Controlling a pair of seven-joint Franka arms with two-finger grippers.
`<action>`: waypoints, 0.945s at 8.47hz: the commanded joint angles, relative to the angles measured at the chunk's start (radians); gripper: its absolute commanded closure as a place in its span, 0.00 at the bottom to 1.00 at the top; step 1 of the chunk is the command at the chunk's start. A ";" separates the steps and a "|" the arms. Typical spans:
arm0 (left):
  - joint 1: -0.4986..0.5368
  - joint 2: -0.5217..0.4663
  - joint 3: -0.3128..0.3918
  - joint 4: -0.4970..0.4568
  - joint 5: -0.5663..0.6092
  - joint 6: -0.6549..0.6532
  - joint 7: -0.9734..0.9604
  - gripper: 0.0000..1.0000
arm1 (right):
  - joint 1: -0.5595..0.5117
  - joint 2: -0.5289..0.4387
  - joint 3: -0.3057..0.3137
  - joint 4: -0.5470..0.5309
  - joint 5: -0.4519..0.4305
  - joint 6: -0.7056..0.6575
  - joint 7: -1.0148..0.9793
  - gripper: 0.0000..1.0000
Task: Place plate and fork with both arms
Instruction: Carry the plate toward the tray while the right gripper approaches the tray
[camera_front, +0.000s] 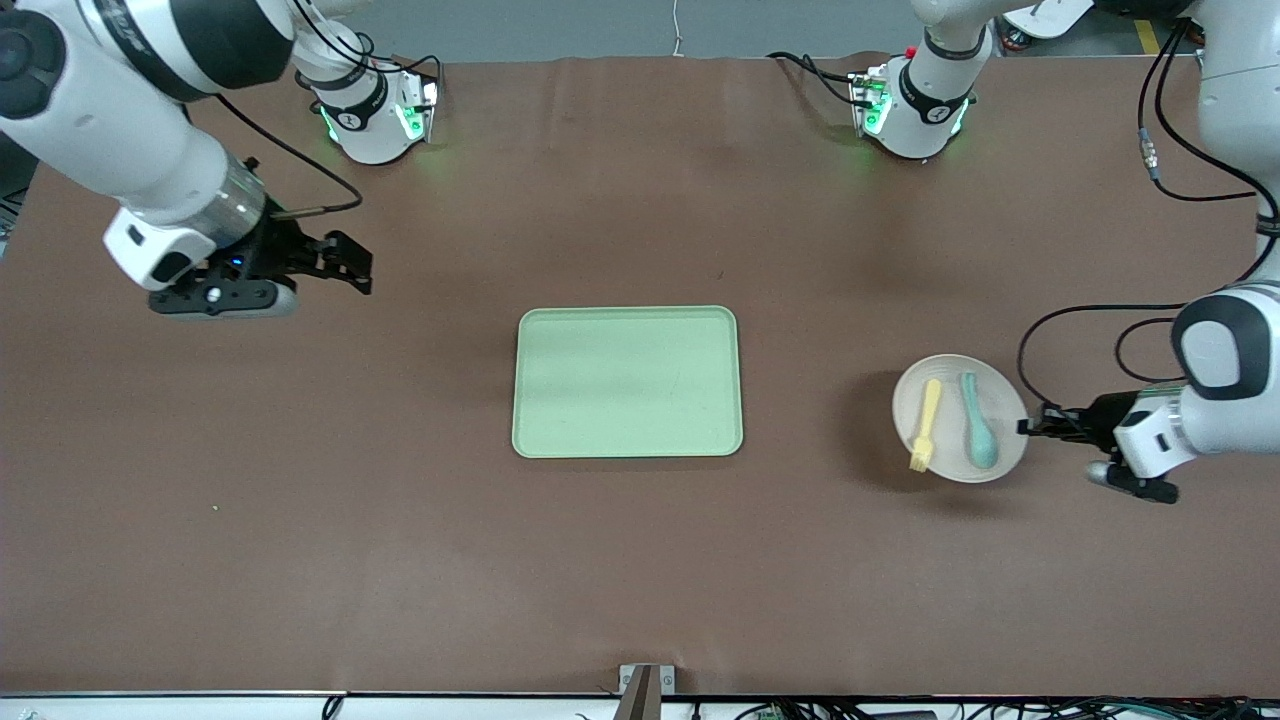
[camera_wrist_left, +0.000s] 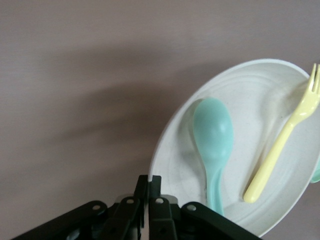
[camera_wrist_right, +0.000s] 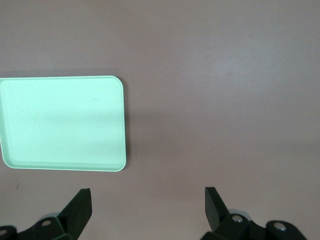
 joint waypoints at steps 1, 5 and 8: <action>-0.072 -0.025 -0.068 -0.004 0.011 -0.005 -0.228 1.00 | 0.071 0.025 -0.008 -0.045 0.022 0.066 0.061 0.00; -0.389 -0.008 -0.074 -0.025 -0.004 0.183 -0.613 1.00 | 0.279 0.206 -0.011 -0.053 0.018 0.306 0.321 0.01; -0.482 -0.011 -0.082 -0.186 -0.007 0.433 -0.694 1.00 | 0.333 0.315 -0.011 -0.050 0.012 0.481 0.443 0.01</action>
